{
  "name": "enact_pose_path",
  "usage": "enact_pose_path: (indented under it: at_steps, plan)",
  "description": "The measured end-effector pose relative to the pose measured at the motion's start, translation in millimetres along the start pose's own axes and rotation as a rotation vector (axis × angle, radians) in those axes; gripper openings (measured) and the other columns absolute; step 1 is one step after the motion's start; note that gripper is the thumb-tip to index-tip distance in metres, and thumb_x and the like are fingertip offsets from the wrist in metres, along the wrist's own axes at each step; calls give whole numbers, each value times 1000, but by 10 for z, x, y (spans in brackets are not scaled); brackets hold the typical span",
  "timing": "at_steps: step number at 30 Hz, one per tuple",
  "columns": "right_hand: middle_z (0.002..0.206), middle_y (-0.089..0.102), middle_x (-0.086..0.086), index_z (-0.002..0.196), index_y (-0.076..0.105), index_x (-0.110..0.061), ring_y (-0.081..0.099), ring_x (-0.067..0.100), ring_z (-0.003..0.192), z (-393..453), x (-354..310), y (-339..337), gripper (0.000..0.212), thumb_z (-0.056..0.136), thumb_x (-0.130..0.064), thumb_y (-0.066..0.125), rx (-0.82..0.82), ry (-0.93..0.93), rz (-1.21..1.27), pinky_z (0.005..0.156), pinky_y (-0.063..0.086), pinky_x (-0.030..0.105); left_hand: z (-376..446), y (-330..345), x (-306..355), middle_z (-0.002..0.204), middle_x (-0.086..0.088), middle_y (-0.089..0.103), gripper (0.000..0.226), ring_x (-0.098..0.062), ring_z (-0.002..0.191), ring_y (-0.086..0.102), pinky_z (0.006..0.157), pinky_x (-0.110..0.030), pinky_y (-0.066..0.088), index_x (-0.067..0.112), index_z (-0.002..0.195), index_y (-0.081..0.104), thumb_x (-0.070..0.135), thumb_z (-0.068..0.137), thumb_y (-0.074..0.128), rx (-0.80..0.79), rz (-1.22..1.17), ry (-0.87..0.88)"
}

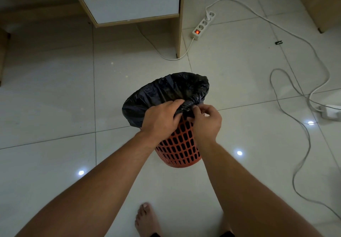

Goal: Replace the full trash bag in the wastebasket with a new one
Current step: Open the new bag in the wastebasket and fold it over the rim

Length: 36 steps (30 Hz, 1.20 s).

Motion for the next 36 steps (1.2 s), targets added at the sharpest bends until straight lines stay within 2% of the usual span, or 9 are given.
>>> enact_pose_path:
  at_steps: [3,6,12,15,18,22,27,32,36]
  plan:
    - [107,66,-5,109,74,-16,65,10,95,-21,-20,-22,17,96,-24,66,-99,-484,-389,90,56,31,5,0,-9,119,6,70,42,-17,103,67,77,-38,56,26,138,55,32,96,57,-2,-4,-2]
    - [121,57,-5,132,63,-15,53,3,108,-23,2,-18,39,94,-25,67,-378,-708,-593,96,44,13,19,-25,-65,120,5,70,44,-18,104,66,78,-38,57,25,139,53,29,95,57,-9,-36,-16]
    - [82,69,6,89,71,-3,61,20,71,152,-301,-44,9,92,-3,63,-378,-879,-773,69,55,35,-2,-42,-130,127,4,66,56,-20,111,64,83,-41,56,27,143,47,25,89,62,-147,-92,33]
    - [65,64,-4,78,69,-9,56,10,58,305,-381,-2,18,94,-15,66,-562,-334,-571,52,47,19,11,-65,-197,126,4,67,55,-20,112,63,85,-42,55,28,141,49,23,89,66,-124,-84,10]
    - [68,53,2,93,60,-8,47,10,55,166,-261,9,13,101,-17,54,-752,588,228,45,40,18,15,-72,-196,126,4,67,53,-20,114,63,88,-42,54,26,139,53,23,89,68,-90,-65,31]
    - [65,50,1,92,58,-6,46,7,52,10,-42,50,15,102,-17,54,-550,786,658,43,43,16,21,-55,-124,126,0,68,50,-23,113,65,87,-44,56,20,137,57,20,88,69,-47,-48,70]
    - [70,67,-1,86,61,-13,64,14,57,-25,105,-49,12,96,-20,63,-32,86,89,58,57,31,-19,-7,-43,124,2,69,50,-21,111,65,86,-43,56,22,136,57,21,87,68,-70,-77,110]
    - [122,57,-6,126,62,-20,56,13,112,-83,179,-91,36,93,-32,60,-203,-522,-421,97,47,30,74,-29,-37,126,3,68,49,-20,113,65,85,-43,56,22,137,57,23,89,66,-52,-75,96]
    - [101,64,3,103,67,-11,57,23,91,44,2,-135,13,93,-19,65,-130,-834,-733,79,49,38,44,-9,-45,128,1,67,51,-22,114,64,86,-44,56,21,138,56,21,88,67,-71,-61,104]
Point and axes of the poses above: each hand's wrist, its own z-axis towards the middle knuckle, its own y-axis out of the palm, x = y × z, the point moved 3 cm from there along z, towards the middle knuckle
